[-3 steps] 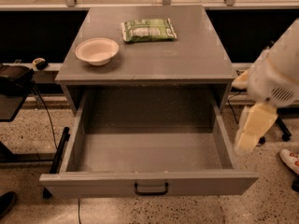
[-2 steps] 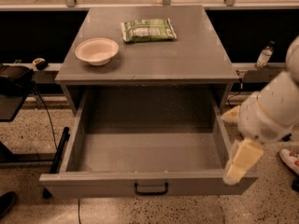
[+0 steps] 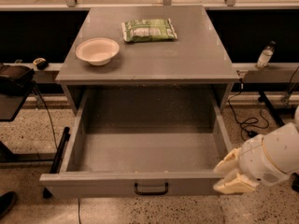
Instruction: Close top drawer
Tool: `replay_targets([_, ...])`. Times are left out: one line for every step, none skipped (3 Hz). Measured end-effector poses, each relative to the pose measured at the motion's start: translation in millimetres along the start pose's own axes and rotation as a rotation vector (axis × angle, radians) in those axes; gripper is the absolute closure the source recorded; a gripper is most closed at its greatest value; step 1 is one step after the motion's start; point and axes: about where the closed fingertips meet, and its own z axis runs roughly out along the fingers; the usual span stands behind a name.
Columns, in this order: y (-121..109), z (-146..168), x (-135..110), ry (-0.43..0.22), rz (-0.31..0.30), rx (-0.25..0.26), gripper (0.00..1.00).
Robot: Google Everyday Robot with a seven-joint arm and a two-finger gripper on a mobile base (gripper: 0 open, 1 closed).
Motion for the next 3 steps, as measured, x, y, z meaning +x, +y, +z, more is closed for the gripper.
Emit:
replay_targets([-0.3, -0.8, -1.6, 0.005, -0.002, -0.002, 0.79])
replay_targets([-0.6, 7.3, 1.6, 0.014, 0.007, 0.014, 0.99])
replay_targets([14.2, 31.8, 6.9, -0.016, -0.03, 0.057, 1.0])
